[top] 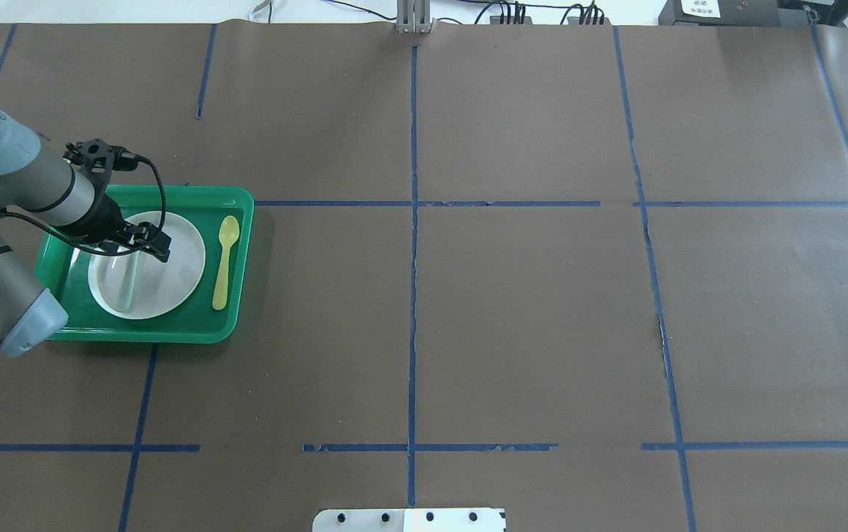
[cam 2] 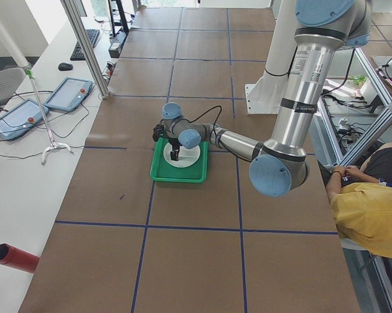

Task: Place fork
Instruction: 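Lower the left gripper and close it on the fork handle, then lift the fork off the plate and carry it toward the tray edge beside the plate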

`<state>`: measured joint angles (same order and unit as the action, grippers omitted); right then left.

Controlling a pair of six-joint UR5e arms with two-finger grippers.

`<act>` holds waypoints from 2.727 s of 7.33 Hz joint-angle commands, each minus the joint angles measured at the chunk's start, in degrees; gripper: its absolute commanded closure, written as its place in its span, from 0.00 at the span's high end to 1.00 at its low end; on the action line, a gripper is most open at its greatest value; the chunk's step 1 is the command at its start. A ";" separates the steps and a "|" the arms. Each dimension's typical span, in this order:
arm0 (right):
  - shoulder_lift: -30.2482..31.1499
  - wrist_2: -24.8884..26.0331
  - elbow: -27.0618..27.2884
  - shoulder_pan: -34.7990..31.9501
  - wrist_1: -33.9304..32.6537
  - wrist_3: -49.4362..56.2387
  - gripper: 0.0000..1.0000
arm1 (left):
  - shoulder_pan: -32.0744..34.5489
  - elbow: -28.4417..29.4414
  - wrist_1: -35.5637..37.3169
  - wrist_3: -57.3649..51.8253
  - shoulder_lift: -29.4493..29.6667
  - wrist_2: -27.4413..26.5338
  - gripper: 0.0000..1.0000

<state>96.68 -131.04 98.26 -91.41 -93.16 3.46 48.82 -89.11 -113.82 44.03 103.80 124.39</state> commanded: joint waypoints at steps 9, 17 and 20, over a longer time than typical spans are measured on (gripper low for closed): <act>0.00 0.00 0.00 0.00 0.00 -0.03 1.00 | 0.40 0.08 0.18 -0.18 -0.61 -0.12 0.17; 0.00 0.00 0.00 0.00 0.00 -0.03 1.00 | 8.39 -7.84 0.35 -6.46 -9.31 0.41 0.00; 0.00 0.00 0.00 0.00 0.00 -0.03 1.00 | 7.78 -0.99 0.00 -5.45 -7.39 0.58 0.00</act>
<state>96.68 -131.05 98.26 -91.43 -93.16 3.49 56.69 -92.29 -113.79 38.53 95.66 124.85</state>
